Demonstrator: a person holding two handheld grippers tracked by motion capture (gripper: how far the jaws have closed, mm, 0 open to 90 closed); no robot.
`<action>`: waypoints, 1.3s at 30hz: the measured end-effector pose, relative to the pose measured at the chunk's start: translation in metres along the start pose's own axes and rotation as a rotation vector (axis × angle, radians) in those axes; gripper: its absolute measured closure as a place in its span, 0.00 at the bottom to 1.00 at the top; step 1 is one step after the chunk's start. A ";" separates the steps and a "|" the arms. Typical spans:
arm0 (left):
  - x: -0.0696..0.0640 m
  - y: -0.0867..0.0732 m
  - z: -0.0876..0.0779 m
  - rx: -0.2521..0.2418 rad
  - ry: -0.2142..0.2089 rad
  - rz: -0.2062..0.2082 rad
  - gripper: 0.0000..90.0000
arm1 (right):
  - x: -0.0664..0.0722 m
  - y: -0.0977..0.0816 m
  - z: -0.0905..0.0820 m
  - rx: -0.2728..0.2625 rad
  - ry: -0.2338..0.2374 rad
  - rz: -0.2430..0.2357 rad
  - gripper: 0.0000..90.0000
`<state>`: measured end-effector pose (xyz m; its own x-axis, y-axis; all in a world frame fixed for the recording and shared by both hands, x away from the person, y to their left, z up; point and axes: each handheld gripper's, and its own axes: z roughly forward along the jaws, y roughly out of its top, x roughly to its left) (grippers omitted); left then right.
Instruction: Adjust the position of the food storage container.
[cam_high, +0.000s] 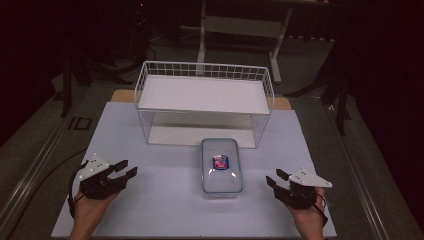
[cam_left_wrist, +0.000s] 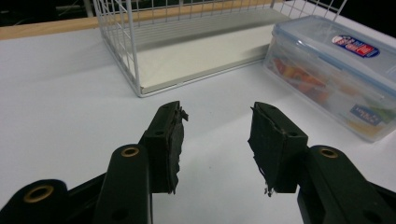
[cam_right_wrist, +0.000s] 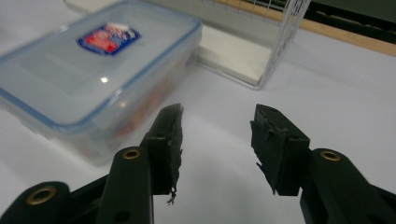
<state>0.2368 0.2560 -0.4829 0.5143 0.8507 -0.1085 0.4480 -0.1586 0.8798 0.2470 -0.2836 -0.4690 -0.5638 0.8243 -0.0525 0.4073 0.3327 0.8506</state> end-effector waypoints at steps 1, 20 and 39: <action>0.000 0.000 0.000 -0.003 0.001 -0.005 0.59 | 0.000 0.001 0.000 -0.006 0.002 0.007 0.59; -0.006 -0.003 0.006 0.003 -0.011 0.021 0.58 | 0.032 0.020 0.004 -0.057 0.123 0.000 0.82; -0.007 -0.003 0.006 0.006 0.005 0.032 0.58 | 0.114 0.041 0.056 0.038 0.311 -0.141 1.00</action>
<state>0.2363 0.2475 -0.4881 0.5251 0.8475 -0.0779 0.4358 -0.1892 0.8799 0.2394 -0.1500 -0.4694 -0.8059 0.5921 -0.0009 0.3332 0.4547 0.8260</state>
